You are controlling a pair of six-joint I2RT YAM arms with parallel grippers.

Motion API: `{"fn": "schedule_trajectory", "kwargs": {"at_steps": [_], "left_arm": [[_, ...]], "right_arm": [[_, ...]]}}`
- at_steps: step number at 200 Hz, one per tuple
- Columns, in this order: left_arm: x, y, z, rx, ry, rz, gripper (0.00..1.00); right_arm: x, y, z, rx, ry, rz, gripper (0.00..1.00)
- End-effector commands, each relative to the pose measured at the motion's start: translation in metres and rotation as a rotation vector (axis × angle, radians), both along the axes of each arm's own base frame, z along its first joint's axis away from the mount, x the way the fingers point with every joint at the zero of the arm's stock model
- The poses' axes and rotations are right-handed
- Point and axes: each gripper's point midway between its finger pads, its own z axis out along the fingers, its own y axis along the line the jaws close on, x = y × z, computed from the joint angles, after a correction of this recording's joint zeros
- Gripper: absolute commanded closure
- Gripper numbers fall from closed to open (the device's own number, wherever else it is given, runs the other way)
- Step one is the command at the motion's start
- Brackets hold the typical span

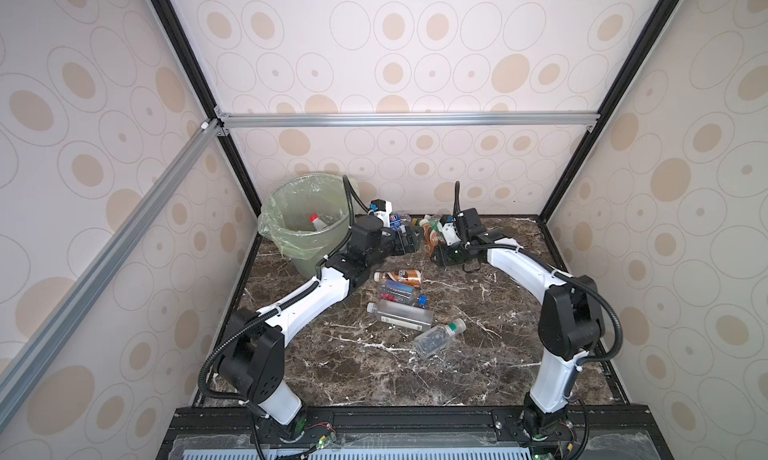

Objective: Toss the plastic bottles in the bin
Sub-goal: 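Lift the Nescafe bottle toward the left gripper and grasp it with left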

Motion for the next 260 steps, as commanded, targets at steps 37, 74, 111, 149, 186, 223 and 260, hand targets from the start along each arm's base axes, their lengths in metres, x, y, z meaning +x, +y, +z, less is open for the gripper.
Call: {"fn": "schedule_trajectory", "kwargs": {"at_steps": [37,74,111,149,186,223,260], "left_arm": [[0.037,-0.035,0.043,-0.182,0.042,-0.108,0.01],[0.053,-0.045,0.047,-0.275,0.07,-0.128,0.01],[0.059,-0.055,0.052,-0.327,0.072,-0.154,0.07],[0.056,-0.064,0.053,-0.339,0.07,-0.19,0.13],[0.056,-0.066,0.056,-0.342,0.064,-0.197,0.24],[0.055,-0.068,0.055,-0.342,0.064,-0.205,0.4],[0.054,-0.067,0.059,-0.333,0.05,-0.203,0.57]], "right_arm": [[-0.025,-0.002,0.063,0.087,-0.157,0.004,0.43],[-0.041,-0.001,0.087,0.146,-0.233,0.025,0.43],[-0.052,0.002,0.096,0.171,-0.272,0.052,0.43],[-0.055,0.01,0.098,0.189,-0.285,0.083,0.43],[-0.054,0.018,0.096,0.19,-0.288,0.103,0.43],[-0.051,0.024,0.093,0.193,-0.285,0.109,0.43],[-0.049,0.026,0.089,0.189,-0.283,0.114,0.43]]}}
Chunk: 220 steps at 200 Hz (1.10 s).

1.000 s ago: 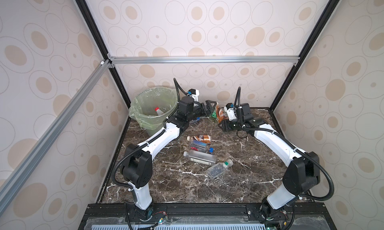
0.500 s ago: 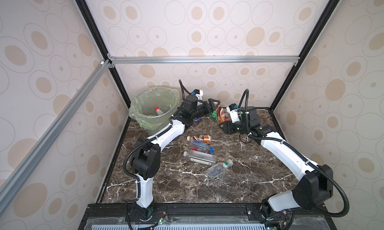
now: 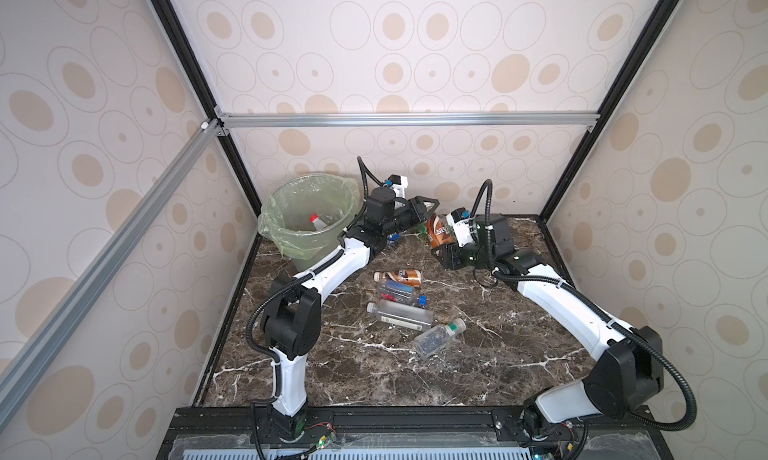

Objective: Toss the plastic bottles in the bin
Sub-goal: 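Lift the Nescafe bottle toward the left gripper and grasp it with left, then raise the Nescafe bottle over the bin with left gripper while right withdraws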

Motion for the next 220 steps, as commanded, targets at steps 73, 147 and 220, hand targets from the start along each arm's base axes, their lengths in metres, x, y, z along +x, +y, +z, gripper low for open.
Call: {"fn": "schedule_trajectory", "kwargs": {"at_steps": [73,147,220], "left_arm": [[0.001,0.0,0.034,0.004,-0.102,0.0,0.72],[0.021,0.033,0.063,0.175,-0.206,0.13,0.73],[0.033,0.128,0.141,0.504,-0.425,0.454,0.75]], "right_arm": [[0.001,0.003,0.003,-0.012,-0.035,0.008,0.25],[-0.004,-0.009,0.024,-0.018,-0.089,-0.033,0.01],[-0.005,-0.005,0.063,-0.009,-0.205,-0.048,0.01]]}}
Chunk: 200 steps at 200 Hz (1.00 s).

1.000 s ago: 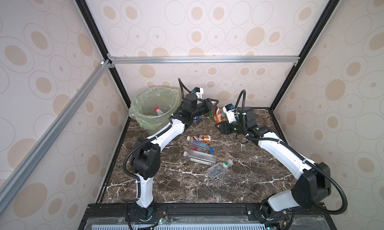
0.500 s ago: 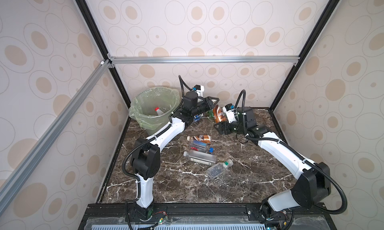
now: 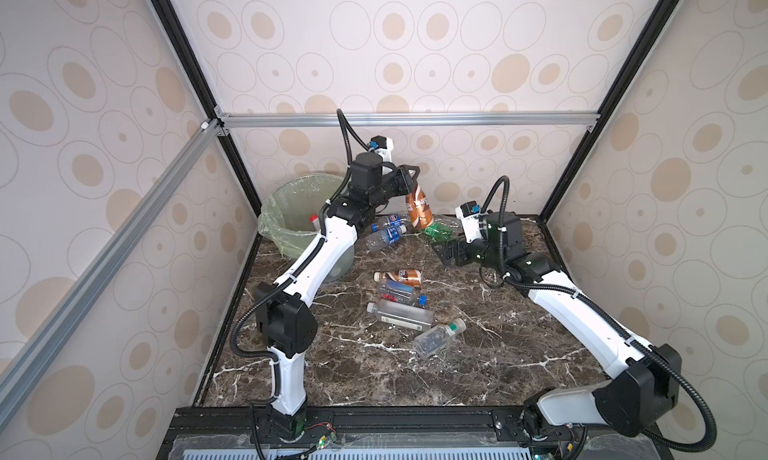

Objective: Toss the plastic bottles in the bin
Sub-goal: 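Raise the Nescafe bottle over the bin with left gripper while right withdraws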

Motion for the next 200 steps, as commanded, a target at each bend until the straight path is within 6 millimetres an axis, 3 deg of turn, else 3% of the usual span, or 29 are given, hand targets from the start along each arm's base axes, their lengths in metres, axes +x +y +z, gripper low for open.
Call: {"fn": "schedule_trajectory", "kwargs": {"at_steps": [1,39,78,111,136,152,167,182,200], "left_arm": [[-0.005,0.051,0.043,0.168,-0.124,0.176,0.75],[-0.018,0.11,0.09,0.277,-0.247,0.376,0.75],[-0.049,0.16,0.143,0.333,-0.37,0.544,0.75],[-0.091,0.191,0.193,0.346,-0.507,0.661,0.75],[-0.117,0.21,0.216,0.34,-0.584,0.739,0.74],[-0.118,0.219,0.215,0.335,-0.589,0.762,0.74],[-0.104,0.222,0.201,0.34,-0.553,0.753,0.73],[-0.079,0.225,0.173,0.335,-0.486,0.728,0.72],[-0.043,0.231,0.123,0.325,-0.36,0.69,0.72]], "right_arm": [[0.0,0.008,0.019,-0.019,-0.069,0.001,0.01],[-0.004,0.047,0.054,-0.018,-0.181,0.093,0.01],[-0.015,0.095,0.087,0.01,-0.277,0.198,0.01],[-0.013,0.115,0.087,0.015,-0.268,0.225,0.01],[-0.01,0.117,0.079,0.019,-0.247,0.221,0.01],[-0.009,0.117,0.073,0.014,-0.233,0.215,0.01],[-0.009,0.117,0.068,0.01,-0.224,0.214,0.01],[-0.009,0.117,0.064,0.005,-0.213,0.211,0.01],[-0.01,0.115,0.06,-0.003,-0.202,0.209,0.01]]}}
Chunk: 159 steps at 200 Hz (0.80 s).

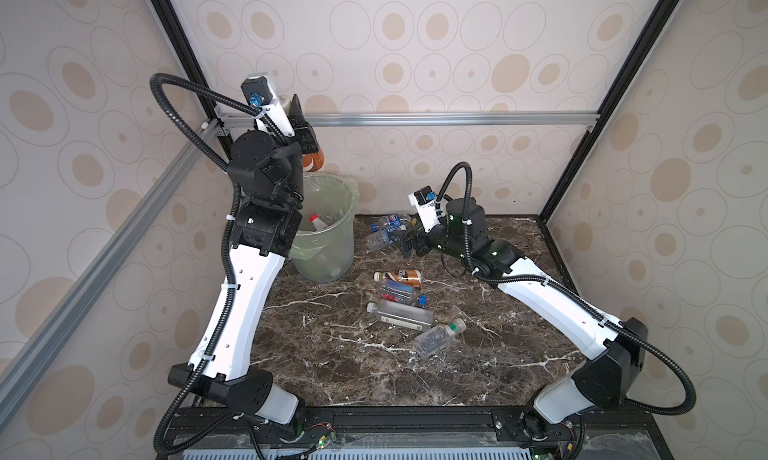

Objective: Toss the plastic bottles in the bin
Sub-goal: 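Raise the Nescafe bottle over the bin with left gripper while right withdraws, then open the left gripper to drop the Nescafe bottle into the bin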

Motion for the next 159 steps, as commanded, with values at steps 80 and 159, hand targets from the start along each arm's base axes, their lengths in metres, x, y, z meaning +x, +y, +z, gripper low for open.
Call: {"fn": "schedule_trajectory", "kwargs": {"at_steps": [80,159], "left_arm": [[0.061,-0.023,-0.112,-0.101,0.34,-0.19,0.01],[0.035,-0.068,-0.119,-0.24,0.336,-0.456,0.01]], "right_arm": [[0.0,-0.006,-0.021,-0.033,0.026,-0.028,0.01],[0.007,-0.021,-0.035,-0.043,0.057,-0.113,0.01]]}}
